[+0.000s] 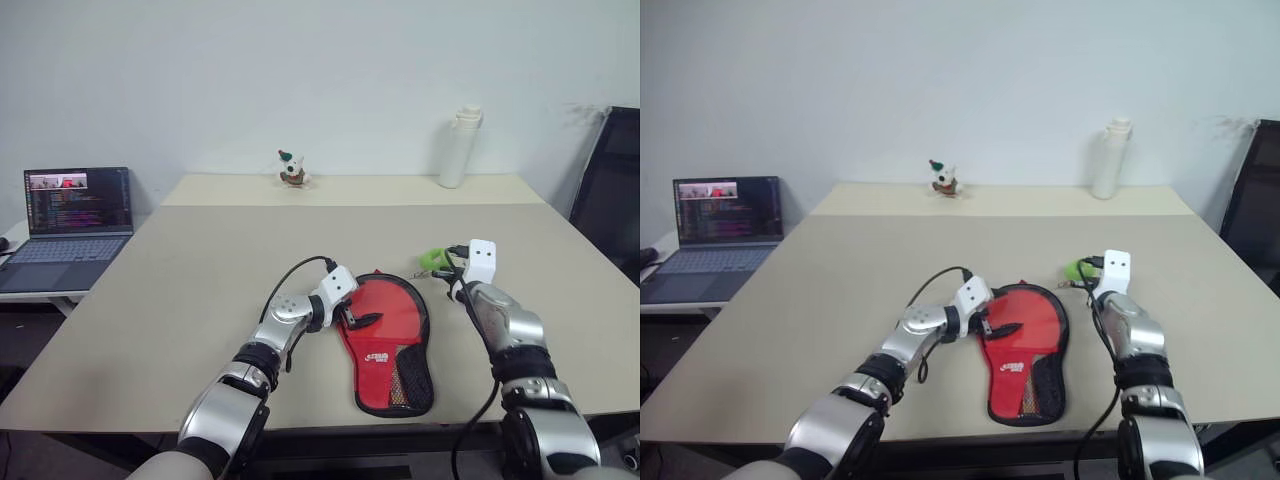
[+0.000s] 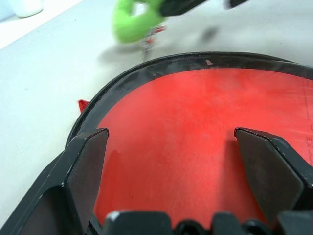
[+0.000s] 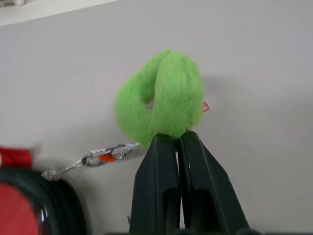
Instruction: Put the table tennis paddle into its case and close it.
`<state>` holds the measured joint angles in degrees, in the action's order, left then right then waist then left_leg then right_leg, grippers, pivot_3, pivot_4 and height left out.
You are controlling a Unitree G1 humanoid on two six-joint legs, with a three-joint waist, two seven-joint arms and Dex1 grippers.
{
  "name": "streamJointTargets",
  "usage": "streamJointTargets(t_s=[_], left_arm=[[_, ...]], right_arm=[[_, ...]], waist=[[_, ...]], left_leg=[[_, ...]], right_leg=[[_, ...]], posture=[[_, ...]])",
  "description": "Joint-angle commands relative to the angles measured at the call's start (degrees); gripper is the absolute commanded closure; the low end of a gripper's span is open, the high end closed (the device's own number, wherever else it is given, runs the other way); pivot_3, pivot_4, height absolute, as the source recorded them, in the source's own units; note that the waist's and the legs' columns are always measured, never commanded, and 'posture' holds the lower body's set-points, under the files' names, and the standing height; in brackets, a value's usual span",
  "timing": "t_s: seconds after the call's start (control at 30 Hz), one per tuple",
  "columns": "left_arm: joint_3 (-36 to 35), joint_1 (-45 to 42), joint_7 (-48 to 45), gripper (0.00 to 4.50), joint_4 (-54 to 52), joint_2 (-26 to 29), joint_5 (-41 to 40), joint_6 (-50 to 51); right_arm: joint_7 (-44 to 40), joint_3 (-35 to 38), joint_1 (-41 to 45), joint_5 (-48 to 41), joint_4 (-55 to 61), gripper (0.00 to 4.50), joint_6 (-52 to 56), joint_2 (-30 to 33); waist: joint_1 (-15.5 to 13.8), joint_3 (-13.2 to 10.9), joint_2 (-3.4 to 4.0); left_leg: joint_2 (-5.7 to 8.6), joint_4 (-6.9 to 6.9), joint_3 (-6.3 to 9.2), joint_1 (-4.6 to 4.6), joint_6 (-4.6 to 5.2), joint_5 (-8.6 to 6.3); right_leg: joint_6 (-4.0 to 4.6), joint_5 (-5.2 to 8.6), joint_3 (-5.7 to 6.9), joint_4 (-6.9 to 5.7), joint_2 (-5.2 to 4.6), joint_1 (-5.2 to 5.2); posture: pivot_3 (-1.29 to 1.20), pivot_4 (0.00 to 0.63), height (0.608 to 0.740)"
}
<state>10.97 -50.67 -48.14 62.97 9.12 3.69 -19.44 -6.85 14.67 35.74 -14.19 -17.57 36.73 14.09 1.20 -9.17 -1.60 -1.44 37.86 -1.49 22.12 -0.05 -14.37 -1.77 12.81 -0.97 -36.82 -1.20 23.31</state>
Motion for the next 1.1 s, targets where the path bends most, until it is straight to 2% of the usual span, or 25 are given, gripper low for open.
streamJointTargets(t_s=[0.03,0.2,0.4,0.73,0.87,1.1], left_arm=[[3.5,3.1,-0.6,0.00,5.7,0.1,4.8,2.3],[3.7,2.5,-0.7,0.00,6.5,-0.4,5.2,2.1],[3.7,2.0,-0.7,0.00,7.0,-0.9,5.8,1.9],[3.5,1.8,-0.5,0.00,7.4,-0.9,6.1,1.6],[3.5,1.7,-0.6,0.00,7.5,-0.9,6.1,1.6],[3.8,1.7,-0.6,0.00,7.8,-1.9,6.5,1.5]], right_arm=[[3.3,3.8,-5.8,-3.3,19.1,4.47,10.1,1.2],[6.9,7.4,-16.3,-7.5,40.0,4.47,23.4,-1.1],[9.3,10.8,-25.0,-11.0,56.7,4.47,35.7,-5.3],[6.2,13.7,-35.8,-14.0,71.6,4.47,48.6,-8.3],[0.1,14.2,-40.2,-18.3,76.5,4.47,54.4,-9.4],[-7.1,18.3,-47.1,-29.9,77.6,4.47,55.7,-2.5]], waist=[[-0.1,0.1,0.13],[-0.4,0.1,0.18],[-0.8,0.1,0.19],[-1.1,0.3,0.23],[-1.0,0.4,0.24],[-1.0,0.6,0.13]], left_leg=[[0.00,0.00,0.01,0.01,0.00,0.00],[0.00,-0.04,0.04,0.01,-0.01,-0.01],[-0.01,-0.06,0.07,0.02,-0.03,-0.03],[-0.04,-0.09,0.29,0.14,-0.13,-0.10],[-0.08,-0.09,0.47,0.25,-0.15,-0.11],[-0.12,-0.10,0.86,0.52,-0.23,-0.16]], right_leg=[[0.01,0.01,0.01,0.00,0.00,0.00],[0.03,0.09,0.07,0.04,0.00,0.01],[0.19,0.22,0.11,0.08,0.00,0.02],[0.33,0.38,0.31,0.26,-0.03,0.00],[0.32,0.38,0.43,0.45,-0.04,-0.02],[0.33,0.38,0.70,0.79,-0.23,-0.08]], posture=[[0.00,0.150,0.740],[0.00,0.150,0.740],[0.00,0.150,0.740],[0.00,0.150,0.740],[0.00,0.150,0.740],[0.00,0.150,0.740]])
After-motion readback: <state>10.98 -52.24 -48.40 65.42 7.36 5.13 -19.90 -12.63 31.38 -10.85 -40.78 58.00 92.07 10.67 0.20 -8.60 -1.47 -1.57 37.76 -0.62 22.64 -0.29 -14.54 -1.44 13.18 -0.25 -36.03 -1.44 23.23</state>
